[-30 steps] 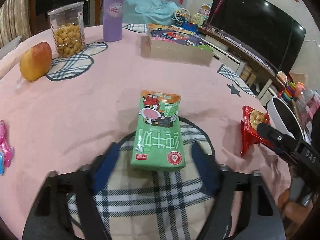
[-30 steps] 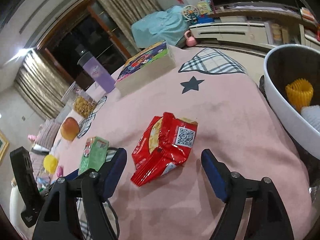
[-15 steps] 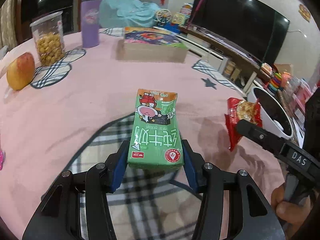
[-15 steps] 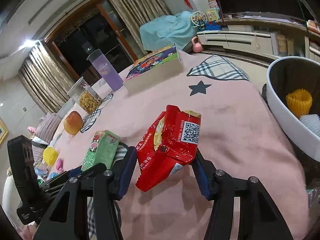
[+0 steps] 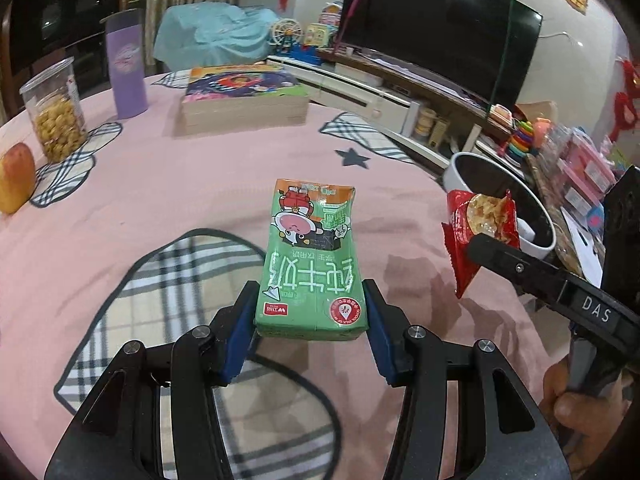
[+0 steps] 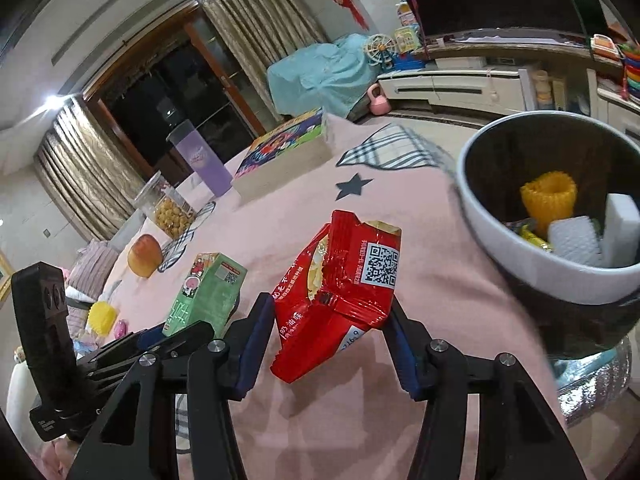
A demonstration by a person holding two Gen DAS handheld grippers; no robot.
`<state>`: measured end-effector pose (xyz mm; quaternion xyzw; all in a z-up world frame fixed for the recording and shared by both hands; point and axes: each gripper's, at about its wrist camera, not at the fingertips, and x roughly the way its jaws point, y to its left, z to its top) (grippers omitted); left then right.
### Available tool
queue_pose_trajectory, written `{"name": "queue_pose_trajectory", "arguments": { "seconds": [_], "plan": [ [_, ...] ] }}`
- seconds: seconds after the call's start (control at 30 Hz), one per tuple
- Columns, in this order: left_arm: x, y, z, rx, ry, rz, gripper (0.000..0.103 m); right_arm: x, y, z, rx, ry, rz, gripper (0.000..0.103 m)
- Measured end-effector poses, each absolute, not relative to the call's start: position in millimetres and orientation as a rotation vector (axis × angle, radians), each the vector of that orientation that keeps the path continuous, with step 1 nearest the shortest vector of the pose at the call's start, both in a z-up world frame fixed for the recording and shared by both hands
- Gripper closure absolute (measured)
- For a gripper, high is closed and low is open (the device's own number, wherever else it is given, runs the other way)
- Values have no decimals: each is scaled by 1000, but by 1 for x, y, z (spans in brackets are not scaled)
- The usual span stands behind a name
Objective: Collect trash
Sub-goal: 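Carry the green milk carton and red snack bag over the trash bin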
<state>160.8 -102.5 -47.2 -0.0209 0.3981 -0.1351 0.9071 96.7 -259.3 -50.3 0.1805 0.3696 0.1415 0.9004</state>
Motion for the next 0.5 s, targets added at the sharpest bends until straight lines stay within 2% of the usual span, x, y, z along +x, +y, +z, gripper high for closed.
{"name": "queue_pose_trajectory", "arguments": {
  "seconds": [0.5],
  "plan": [
    [165, -160, -31, 22, 805, -375, 53, 83, -303, -32, 396, 705, 237, 48]
  ]
}}
